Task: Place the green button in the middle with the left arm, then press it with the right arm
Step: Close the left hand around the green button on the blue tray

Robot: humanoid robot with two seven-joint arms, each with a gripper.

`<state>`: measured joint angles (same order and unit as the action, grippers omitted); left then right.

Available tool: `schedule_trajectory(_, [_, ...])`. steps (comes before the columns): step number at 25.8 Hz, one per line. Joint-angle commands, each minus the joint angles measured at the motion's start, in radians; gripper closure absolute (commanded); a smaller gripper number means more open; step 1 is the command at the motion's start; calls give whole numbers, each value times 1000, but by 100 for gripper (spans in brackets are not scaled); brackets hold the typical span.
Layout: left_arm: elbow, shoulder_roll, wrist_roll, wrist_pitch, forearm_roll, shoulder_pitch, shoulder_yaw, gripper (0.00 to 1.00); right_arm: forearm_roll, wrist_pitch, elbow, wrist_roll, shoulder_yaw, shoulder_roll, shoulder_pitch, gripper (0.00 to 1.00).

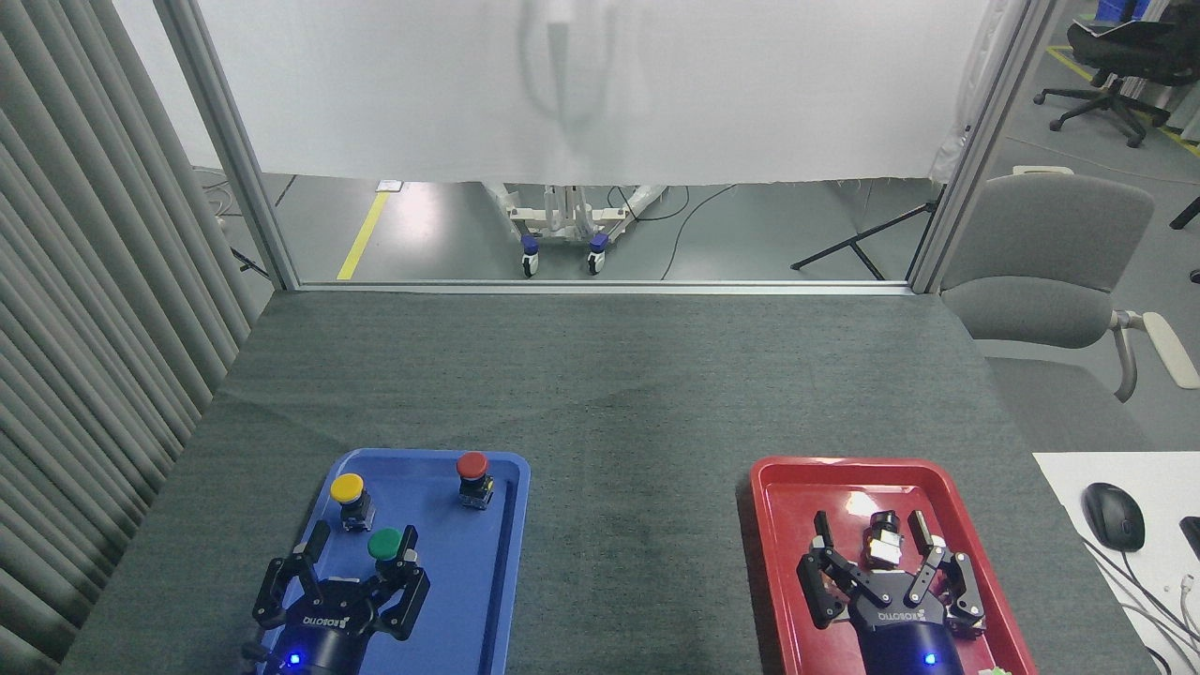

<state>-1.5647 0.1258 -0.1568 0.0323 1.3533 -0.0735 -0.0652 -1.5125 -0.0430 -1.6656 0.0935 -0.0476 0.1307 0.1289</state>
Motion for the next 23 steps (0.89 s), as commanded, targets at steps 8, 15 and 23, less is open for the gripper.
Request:
schedule_trajectory(8, [-5,2,40,17,9,9,-10,0,0,2,1,-5,-2,0,-2,0])
schedule_trajectory(15, [0,2,40,11,9,11,-10,0,0,0,0,-5,-9,6,-3,0])
schedule_trajectory(23, [0,2,40,9,9,11,-10,0,0,0,0,-5,-32,12,2,0])
